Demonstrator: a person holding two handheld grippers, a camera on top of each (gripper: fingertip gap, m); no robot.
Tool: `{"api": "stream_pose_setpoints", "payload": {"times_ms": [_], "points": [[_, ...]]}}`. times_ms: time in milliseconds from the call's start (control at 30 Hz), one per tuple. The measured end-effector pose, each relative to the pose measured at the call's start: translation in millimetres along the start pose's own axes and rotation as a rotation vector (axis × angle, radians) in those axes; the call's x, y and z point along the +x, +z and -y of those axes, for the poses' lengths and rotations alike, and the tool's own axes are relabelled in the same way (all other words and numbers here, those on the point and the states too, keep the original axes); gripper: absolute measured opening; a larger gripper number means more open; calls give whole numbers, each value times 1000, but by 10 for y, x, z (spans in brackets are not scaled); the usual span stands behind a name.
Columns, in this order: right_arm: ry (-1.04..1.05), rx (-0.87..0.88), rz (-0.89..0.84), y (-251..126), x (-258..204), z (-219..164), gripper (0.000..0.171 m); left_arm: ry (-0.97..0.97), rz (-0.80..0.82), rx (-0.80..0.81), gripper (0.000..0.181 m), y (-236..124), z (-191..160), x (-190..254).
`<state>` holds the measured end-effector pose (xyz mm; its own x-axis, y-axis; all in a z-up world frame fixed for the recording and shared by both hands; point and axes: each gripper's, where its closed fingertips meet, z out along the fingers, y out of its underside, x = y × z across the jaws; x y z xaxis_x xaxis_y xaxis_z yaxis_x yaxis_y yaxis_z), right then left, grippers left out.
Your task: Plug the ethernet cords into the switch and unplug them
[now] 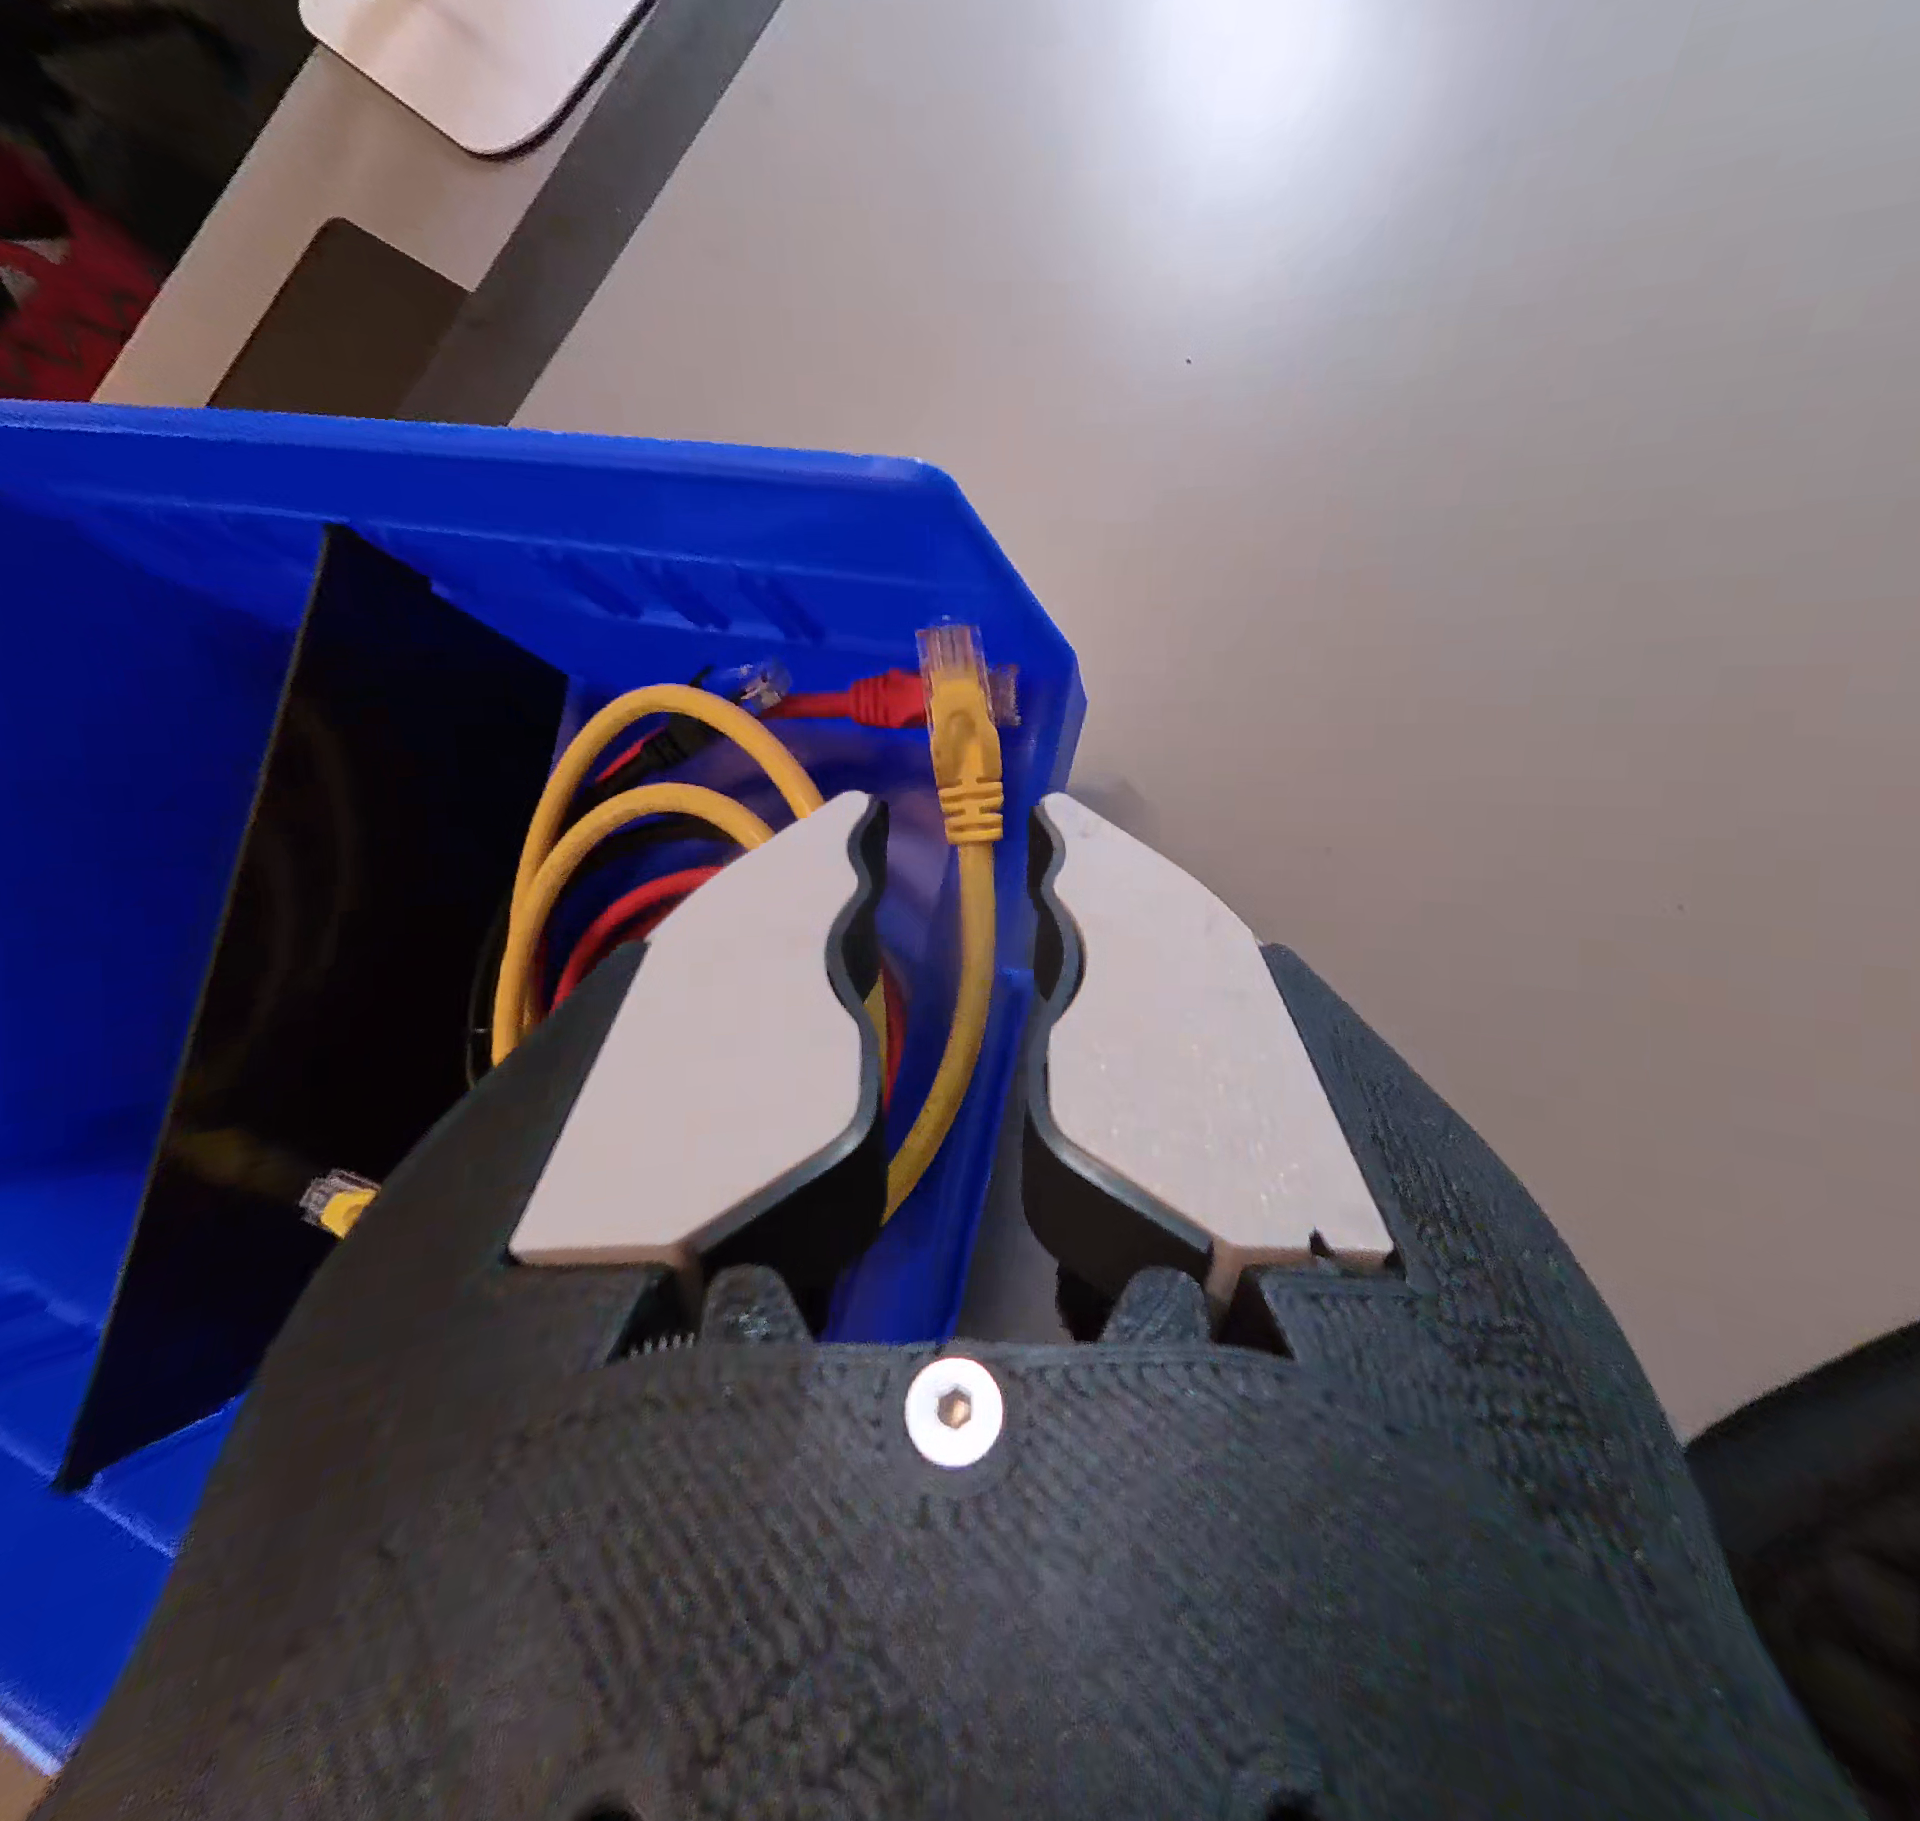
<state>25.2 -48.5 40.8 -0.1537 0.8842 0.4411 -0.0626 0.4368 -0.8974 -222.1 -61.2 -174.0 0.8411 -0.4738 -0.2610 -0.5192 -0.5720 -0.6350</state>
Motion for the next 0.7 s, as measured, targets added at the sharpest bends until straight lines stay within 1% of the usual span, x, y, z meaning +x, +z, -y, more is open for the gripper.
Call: {"api": "stream_pose_setpoints", "payload": {"times_ms": [133,267,400,467,533,633,700], "points": [[-1,0,14,23,-34,3,26,38,28,-15,20,58,-24,-11],[6,5,24,39,-47,-6,26,42,16,-8,11,71,-24,-3],[7,-2,27,43,-48,-28,27,52,63,11,11,-18,21,-75],[5,-3,29,35,-47,-27,27,26,74,61,11,-187,110,-137],[6,-4,34,26,-49,-26,27,-21,84,154,11,-438,257,-229],[7,-2,47,29,-67,-25,27,-102,-11,342,11,-872,595,-245],[8,0,62,37,-95,-17,26,-116,-92,467,11,-1179,868,-194]]}}
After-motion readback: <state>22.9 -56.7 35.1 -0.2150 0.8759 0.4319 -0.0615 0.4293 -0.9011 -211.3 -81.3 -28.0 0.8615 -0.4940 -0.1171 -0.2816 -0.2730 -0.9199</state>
